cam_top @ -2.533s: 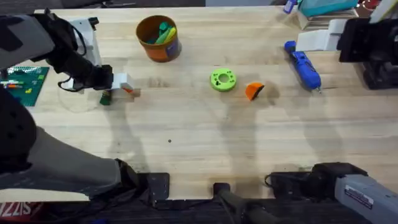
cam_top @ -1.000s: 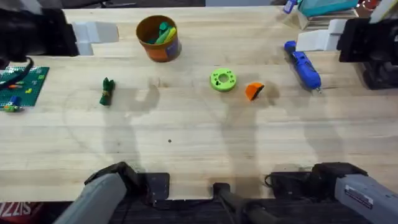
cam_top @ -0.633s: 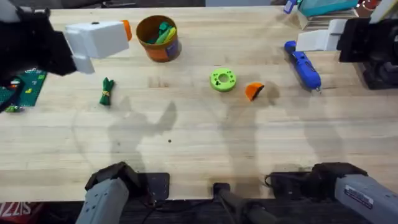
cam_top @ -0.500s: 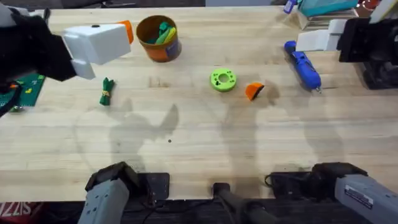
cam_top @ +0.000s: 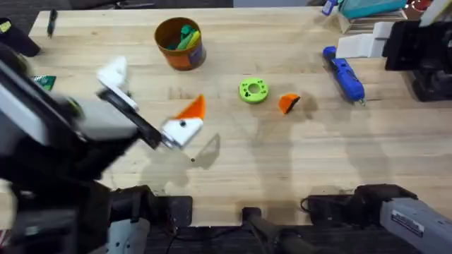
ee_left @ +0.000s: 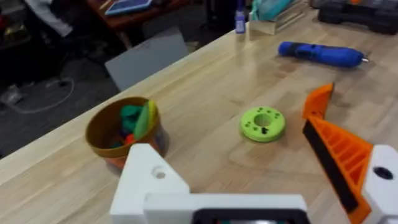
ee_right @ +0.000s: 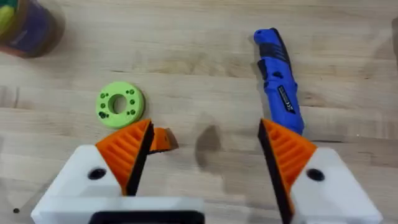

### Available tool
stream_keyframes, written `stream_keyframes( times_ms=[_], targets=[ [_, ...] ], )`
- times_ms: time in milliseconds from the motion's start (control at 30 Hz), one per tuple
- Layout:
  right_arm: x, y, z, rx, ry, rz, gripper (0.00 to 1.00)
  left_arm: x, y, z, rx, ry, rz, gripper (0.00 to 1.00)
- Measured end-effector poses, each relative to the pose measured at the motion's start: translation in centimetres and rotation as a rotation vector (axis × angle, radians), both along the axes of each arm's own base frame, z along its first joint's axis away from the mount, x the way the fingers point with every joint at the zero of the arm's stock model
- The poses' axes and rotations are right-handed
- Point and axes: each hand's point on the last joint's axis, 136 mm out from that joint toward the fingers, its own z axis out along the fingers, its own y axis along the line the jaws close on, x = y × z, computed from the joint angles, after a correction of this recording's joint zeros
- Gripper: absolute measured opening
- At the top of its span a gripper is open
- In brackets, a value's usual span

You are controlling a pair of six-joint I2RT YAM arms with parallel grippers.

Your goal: Pick up the gripper from the table and insert it into the empty holder that is missing its gripper. Then pick up a screw, insert it into the mounting hole, and use the screwdriver to tighten it. Finally, clean up the table by picking up the vegetable and placing it into the bucket.

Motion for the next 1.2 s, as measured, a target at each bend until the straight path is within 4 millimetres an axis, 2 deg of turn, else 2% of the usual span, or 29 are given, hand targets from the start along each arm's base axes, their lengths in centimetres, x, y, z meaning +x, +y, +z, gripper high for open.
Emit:
stream_keyframes(
  times_ms=[133,433,633,900,1200],
  targets=[
    [0.0,0.0,0.0,0.000,0.000,0.000,0.994,-0.7,-1.1,-3.0,-0.022,-0.038,-0.055,0.985],
    [0.0,0.0,0.0,0.000,0.000,0.000,0.994,-1.0,-1.7,-6.6,-0.163,0.020,-0.061,0.985],
    [0.0,0.0,0.0,0.000,0.000,0.000,0.994,-1.7,-3.2,-6.8,-0.178,0.022,-0.141,0.985],
    [0.0,0.0,0.0,0.000,0.000,0.000,0.994,-5.0,-6.5,-6.8,-0.149,0.013,-0.383,0.985],
    [0.0,0.0,0.0,0.000,0.000,0.000,0.993,-5.7,-7.0,-6.9,-0.143,0.008,-0.428,0.985]
  ],
)
